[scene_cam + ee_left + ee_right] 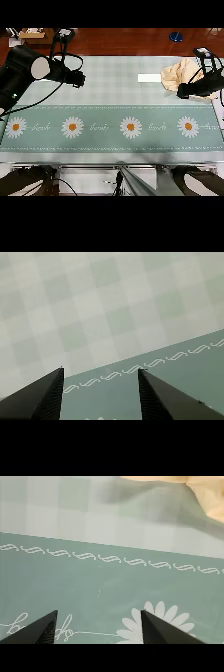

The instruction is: Fold the shirts.

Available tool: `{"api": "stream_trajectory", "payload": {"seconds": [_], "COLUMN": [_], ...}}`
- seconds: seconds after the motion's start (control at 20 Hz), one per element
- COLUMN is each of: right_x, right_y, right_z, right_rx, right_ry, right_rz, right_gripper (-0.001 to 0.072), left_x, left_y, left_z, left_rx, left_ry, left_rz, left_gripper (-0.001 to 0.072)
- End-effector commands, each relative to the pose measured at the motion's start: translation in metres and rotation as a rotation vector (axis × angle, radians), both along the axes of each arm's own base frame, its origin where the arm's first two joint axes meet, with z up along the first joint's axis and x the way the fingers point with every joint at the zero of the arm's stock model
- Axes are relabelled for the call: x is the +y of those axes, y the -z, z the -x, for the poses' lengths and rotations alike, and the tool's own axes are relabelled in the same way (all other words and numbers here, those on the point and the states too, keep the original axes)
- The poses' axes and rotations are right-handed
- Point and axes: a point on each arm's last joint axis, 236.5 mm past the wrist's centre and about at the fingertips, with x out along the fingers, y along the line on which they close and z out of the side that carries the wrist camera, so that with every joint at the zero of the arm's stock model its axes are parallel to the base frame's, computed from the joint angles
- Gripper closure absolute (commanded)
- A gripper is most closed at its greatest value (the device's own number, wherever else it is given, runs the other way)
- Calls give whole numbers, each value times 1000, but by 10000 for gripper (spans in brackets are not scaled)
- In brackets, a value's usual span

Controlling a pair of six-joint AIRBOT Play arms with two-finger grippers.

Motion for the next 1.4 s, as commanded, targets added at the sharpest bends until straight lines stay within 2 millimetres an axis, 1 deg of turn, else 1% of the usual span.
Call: {"api": "stream_trajectory", "payload": {"seconds": [0.0,0.05,0.15,0.2,0.3,0.35,0.4,0.45,0.5,0.55,0.6,0.65,0.7,0.8,0.85,0.9,0.95,1.0,1.05,1.2,1.35], "right_x": [0,2,5,8,7,0,-12,-28,-46,-60,-68,-77,-92,-125,-139,-148,-157,-163,-169,-178,-176], "right_y": [0,-1,-9,-14,-23,-30,-38,-47,-56,-61,-61,-53,-40,-7,12,28,43,55,67,96,123], "right_z": [0,-3,-23,-33,-50,-62,-76,-92,-110,-126,-141,-151,-158,-167,-170,-173,-175,-176,-175,-173,-176], "right_rx": [-1,-13,-102,-151,-233,-291,-356,-426,-503,-568,-617,-630,-621,-577,-547,-523,-508,-493,-476,-430,-399], "right_ry": [1,4,3,3,3,0,0,14,40,62,92,141,229,421,495,557,616,662,700,706,704], "right_rz": [-2,-8,-25,-37,-33,1,58,131,212,262,263,230,187,100,48,-3,-57,-98,-128,-124,-128], "right_gripper": [116,116,116,116,124,129,169,251,257,256,256,256,256,250,214,151,107,107,107,107,107], "left_x": [-2,-4,-5,-7,-12,-15,-18,-22,-24,-25,-24,-24,-24,-26,-27,-27,-27,-27,-28,-28,-28], "left_y": [-3,-5,-7,-9,-16,-20,-24,-25,-25,-25,-25,-25,-24,-24,-24,-22,-21,-19,-18,-18,-18], "left_z": [-4,-7,-9,-11,-20,-24,-28,-27,-26,-26,-26,-26,-27,-31,-33,-34,-34,-34,-34,-34,-34], "left_rx": [-22,-36,-45,-59,-107,-130,-152,-151,-145,-145,-146,-145,-144,-158,-164,-160,-157,-154,-152,-152,-152], "left_ry": [3,5,7,9,16,19,23,24,24,25,24,24,24,25,25,25,25,25,25,26,26], "left_rz": [10,17,21,28,51,64,83,101,113,112,112,112,111,117,120,118,117,116,116,116,116], "left_gripper": [167,167,167,167,167,167,167,167,167,167,167,167,167,166,164,162,126,34,5,6,6]}}
